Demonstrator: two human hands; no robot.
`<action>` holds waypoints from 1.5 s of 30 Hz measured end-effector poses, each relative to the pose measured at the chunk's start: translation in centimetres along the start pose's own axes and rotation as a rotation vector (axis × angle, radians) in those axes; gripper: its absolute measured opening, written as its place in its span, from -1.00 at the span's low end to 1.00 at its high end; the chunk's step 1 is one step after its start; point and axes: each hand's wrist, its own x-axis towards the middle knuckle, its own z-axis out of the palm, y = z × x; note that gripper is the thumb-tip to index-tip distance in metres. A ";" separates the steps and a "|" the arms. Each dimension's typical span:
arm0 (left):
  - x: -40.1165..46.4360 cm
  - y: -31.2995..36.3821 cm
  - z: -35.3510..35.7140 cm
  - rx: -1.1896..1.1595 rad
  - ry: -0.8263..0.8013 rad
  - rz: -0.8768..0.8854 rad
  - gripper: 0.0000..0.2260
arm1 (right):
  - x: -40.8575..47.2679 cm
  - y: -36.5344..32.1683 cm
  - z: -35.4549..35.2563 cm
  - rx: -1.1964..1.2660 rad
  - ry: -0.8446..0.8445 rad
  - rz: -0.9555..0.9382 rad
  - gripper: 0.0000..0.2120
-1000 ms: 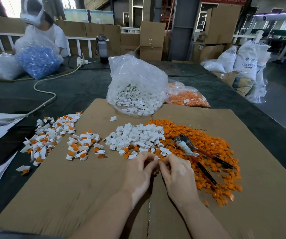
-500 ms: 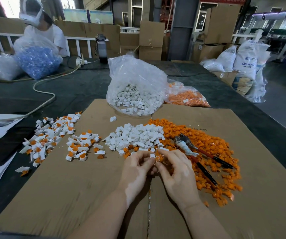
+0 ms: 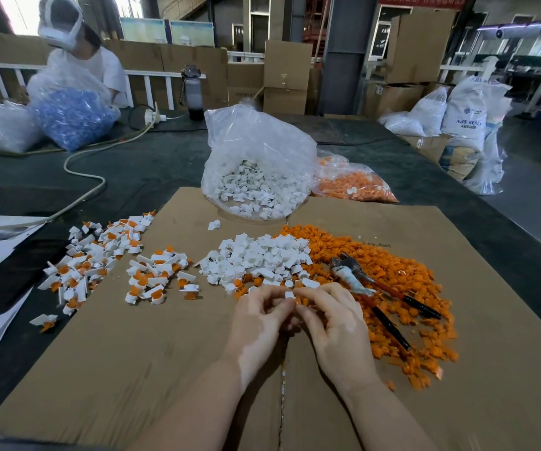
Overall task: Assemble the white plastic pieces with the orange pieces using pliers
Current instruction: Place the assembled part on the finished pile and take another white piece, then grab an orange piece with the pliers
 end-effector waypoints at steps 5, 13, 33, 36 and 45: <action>0.4 0.3 0.1 0.021 0.016 -0.026 -0.98 | 0.2 -0.1 -0.3 -0.054 0.001 0.029 -0.79; 1.2 0.6 0.8 0.026 0.078 -0.112 -0.98 | 3.9 1.8 -4.7 -0.667 -0.230 0.550 -0.65; 3.3 3.8 0.7 -0.181 0.137 -0.227 -0.95 | 6.2 -1.3 -7.0 0.010 -0.617 0.559 -0.72; 3.5 3.7 0.4 -0.189 0.176 -0.244 -0.95 | 6.0 -2.0 -7.0 0.119 -0.696 0.615 -0.73; 3.8 3.4 0.2 -0.195 0.230 -0.269 -0.91 | 6.1 -2.8 -6.9 0.191 -0.804 0.682 -0.86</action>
